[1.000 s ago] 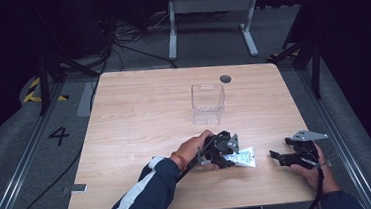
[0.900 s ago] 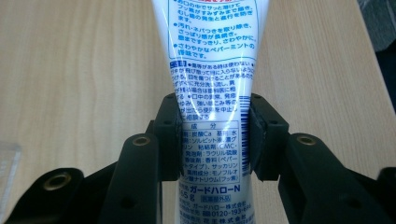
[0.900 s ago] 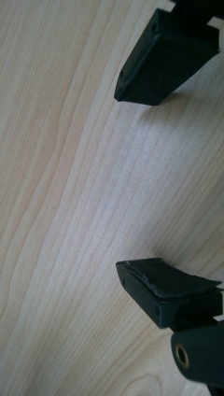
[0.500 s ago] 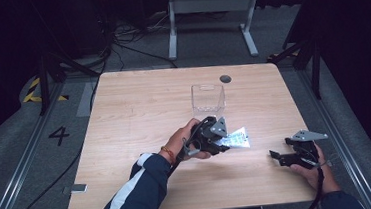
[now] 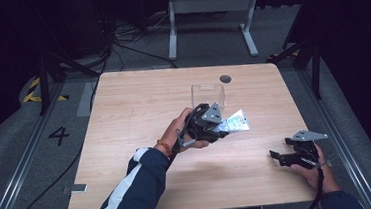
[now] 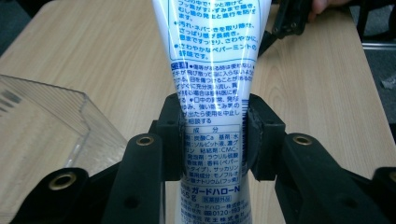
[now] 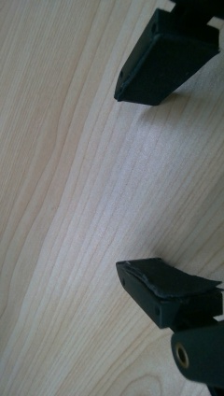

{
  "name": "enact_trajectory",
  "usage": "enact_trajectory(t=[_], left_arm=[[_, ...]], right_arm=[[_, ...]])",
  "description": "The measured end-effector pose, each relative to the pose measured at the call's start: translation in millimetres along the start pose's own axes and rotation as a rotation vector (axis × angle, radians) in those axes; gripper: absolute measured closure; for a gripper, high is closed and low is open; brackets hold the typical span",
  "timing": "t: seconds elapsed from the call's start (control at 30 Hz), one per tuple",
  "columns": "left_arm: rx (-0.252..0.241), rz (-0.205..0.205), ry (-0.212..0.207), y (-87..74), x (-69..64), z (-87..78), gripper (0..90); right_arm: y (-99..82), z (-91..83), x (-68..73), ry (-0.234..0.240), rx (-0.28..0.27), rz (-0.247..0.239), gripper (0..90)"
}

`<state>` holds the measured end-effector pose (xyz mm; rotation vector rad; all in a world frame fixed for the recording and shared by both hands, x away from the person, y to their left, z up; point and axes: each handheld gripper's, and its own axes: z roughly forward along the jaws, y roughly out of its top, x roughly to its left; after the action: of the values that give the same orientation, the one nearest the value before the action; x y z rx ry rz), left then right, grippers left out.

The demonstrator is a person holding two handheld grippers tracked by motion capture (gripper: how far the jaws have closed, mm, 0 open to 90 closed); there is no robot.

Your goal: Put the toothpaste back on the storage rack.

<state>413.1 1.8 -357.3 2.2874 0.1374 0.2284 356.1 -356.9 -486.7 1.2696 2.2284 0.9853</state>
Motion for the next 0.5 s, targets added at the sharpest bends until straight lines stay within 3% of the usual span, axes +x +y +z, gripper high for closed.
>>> enact_trajectory(t=[0.5], left_arm=[[-0.127, -0.079, 0.106, 8.5, 32.8, -25.4, 65.1]], right_arm=[[0.0, 0.0, -0.1, 0.000, -0.001, -0.001, 15.3]])
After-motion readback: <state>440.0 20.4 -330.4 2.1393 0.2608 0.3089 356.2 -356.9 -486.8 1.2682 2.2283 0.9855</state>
